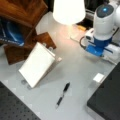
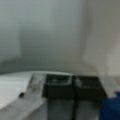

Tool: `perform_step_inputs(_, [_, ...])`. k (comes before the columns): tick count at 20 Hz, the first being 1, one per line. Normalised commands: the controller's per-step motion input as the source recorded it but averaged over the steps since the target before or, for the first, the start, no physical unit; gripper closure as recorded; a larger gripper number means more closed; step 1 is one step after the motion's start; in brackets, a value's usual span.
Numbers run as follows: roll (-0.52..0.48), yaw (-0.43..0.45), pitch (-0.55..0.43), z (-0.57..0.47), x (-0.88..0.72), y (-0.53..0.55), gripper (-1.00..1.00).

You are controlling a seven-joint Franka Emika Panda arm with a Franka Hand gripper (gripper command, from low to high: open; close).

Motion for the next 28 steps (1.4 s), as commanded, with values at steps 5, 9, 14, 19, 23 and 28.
perform_step_inputs(5, [0.138, -0.105, -0.251, -0.01, -0.6, -0.1, 1.0])
perform_step_inputs(9, [0.108, -0.161, -0.245, 0.26, -0.43, 0.02, 1.0])
perform_step_inputs(14, [0.052, -0.227, -0.191, 0.22, -0.22, 0.09, 1.0])
perform_step_inputs(19, [0.014, -0.205, -0.085, 0.06, -0.01, 0.02, 1.0])
perform_step_inputs(23, [0.0, -0.148, 0.063, 0.2, 0.11, -0.03, -1.0])
perform_step_inputs(28, [-0.068, -0.092, 0.22, 0.32, 0.18, -0.08, -1.0])
